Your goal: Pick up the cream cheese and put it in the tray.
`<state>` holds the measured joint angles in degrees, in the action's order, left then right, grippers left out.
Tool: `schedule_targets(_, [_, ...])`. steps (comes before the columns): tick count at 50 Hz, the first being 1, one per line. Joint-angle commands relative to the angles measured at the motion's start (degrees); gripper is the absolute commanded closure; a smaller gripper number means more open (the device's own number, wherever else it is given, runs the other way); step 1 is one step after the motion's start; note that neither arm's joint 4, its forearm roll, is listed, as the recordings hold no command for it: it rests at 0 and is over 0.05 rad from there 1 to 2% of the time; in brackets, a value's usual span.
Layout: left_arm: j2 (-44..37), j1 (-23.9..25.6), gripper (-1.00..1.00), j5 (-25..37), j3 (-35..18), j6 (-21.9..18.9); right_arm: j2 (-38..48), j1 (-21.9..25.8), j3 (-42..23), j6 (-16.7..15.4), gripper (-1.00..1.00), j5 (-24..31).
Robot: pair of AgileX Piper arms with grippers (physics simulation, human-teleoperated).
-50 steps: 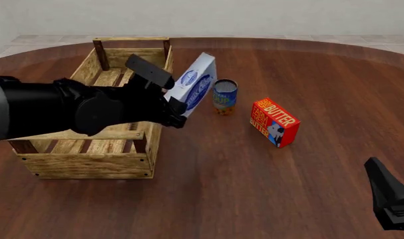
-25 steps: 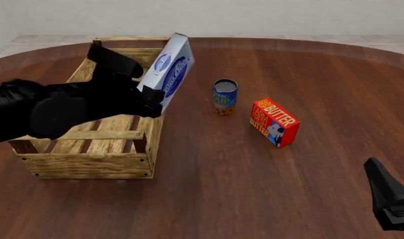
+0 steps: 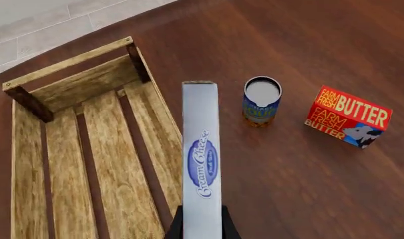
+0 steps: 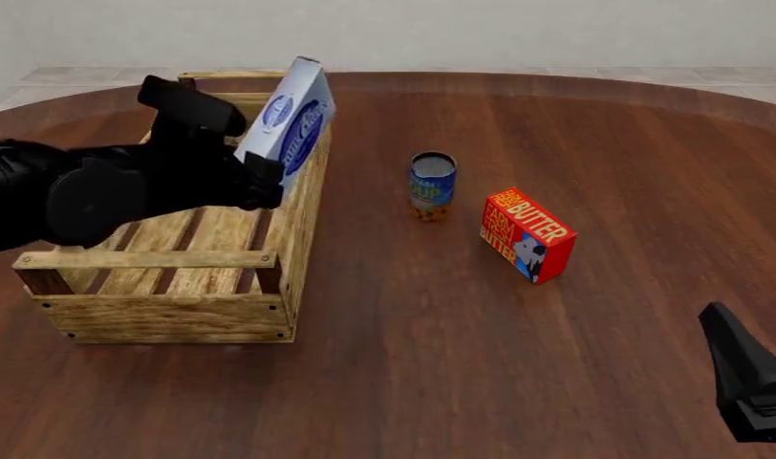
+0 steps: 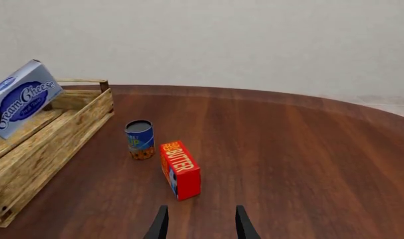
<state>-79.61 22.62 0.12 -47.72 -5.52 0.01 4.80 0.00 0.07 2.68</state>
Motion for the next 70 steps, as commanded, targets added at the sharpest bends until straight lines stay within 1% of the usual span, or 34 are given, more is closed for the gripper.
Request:
schedule_targets(1, [-0.81,-3.20,1.00,0.23,-1.22,-1.13,0.00,0.04,0.00,-0.03,-1.00,-0.06])
schedule_targets(6, [-1.18,-4.37,1.00,-0.47,-0.93,-0.90,0.00,0.03,0.00,-0.02,-1.00,-0.04])
schedule_targets(7, [-1.40,-4.77,1.00,-0.37,-0.99,-1.56,0.00,0.05,0.00,-0.03,-1.00,-0.02])
schedule_targets(11, [-0.63,-5.09,1.00,0.46,-1.06,-0.91,0.00,0.01,0.00,0.01,-1.00,-0.04])
schedule_targets(15, [-1.01,-6.11,1.00,0.54,-1.25,-1.17,0.01,0.06,0.00,-0.12,-1.00,0.01])
schedule_targets(22, [-3.00,-7.75,1.00,0.02,-0.87,-1.76,0.01,-0.01,0.00,-0.11,-1.00,-0.03])
schedule_targets(28, [-4.78,-9.23,1.00,-1.03,-0.74,-1.24,0.01,0.02,0.00,-0.13,-1.00,-0.03])
schedule_targets(31, [-5.10,-9.22,1.00,-1.36,-0.48,-1.24,0.01,-0.07,0.00,-0.05,-1.00,-0.05])
schedule_targets(36, [-7.32,-10.96,1.00,-1.49,-1.45,-0.75,0.01,-0.03,0.00,-0.06,-1.00,-0.05])
schedule_targets(40, [-7.65,-11.15,1.00,-1.35,-1.26,-0.99,0.01,-0.03,0.00,-0.06,-1.00,-0.02])
schedule_targets(41, [-9.22,-12.08,1.00,-1.88,-1.64,-0.33,0.01,-0.01,0.00,-0.04,-1.00,-0.05])
schedule_targets(43, [-9.82,-12.55,1.00,-2.33,-1.67,-0.93,0.01,-0.03,0.00,-0.03,-1.00,-0.05])
schedule_targets(45, [-10.89,-13.31,1.00,-2.86,-1.82,-0.68,0.01,-0.08,0.00,-0.04,-1.00,-0.04])
schedule_targets(51, [-12.44,-14.35,1.00,-3.40,-1.77,-0.70,0.01,-0.05,0.00,-0.04,-1.00,0.04])
schedule_targets(55, [-14.08,-14.14,1.00,-4.18,-1.46,-0.45,0.01,-0.12,0.00,0.01,-1.00,0.05])
schedule_targets(61, [-16.51,-15.46,1.00,-3.85,-2.67,-1.14,0.01,-0.08,0.00,-0.08,-1.00,0.13])
schedule_targets(65, [-16.62,-15.70,1.00,-3.53,-2.88,-1.31,0.01,-0.21,0.00,0.18,-1.00,0.18])
schedule_targets(67, [-17.41,-14.79,1.00,-3.87,-2.60,-1.24,0.00,-0.32,0.00,0.20,-1.00,0.16])
schedule_targets(70, [-18.75,-15.51,1.00,-3.65,-3.61,-1.73,0.00,-0.31,0.00,0.26,-1.00,0.21])
